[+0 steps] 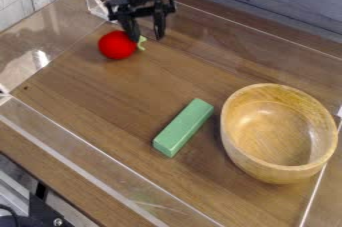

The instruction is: Move the red object to the left side of the table

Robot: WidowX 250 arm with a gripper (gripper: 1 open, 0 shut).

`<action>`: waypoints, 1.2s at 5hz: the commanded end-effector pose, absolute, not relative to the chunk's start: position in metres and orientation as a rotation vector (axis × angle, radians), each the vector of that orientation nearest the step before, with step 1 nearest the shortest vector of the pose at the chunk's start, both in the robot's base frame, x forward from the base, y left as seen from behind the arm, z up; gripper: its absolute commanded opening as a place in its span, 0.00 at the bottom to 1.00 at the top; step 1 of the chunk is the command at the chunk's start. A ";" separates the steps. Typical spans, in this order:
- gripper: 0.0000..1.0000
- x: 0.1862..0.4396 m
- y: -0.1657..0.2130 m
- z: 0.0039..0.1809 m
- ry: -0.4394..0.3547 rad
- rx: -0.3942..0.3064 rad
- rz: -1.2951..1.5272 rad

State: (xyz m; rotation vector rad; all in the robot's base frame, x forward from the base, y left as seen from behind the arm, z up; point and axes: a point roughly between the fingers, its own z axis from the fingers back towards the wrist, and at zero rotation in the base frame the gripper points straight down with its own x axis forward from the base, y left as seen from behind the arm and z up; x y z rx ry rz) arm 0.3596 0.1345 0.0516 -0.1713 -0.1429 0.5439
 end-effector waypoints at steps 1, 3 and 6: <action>1.00 0.364 0.135 0.077 -0.201 -0.165 0.576; 1.00 0.366 0.129 0.105 -0.227 -0.181 0.574; 1.00 0.373 0.113 0.148 -0.266 -0.174 0.453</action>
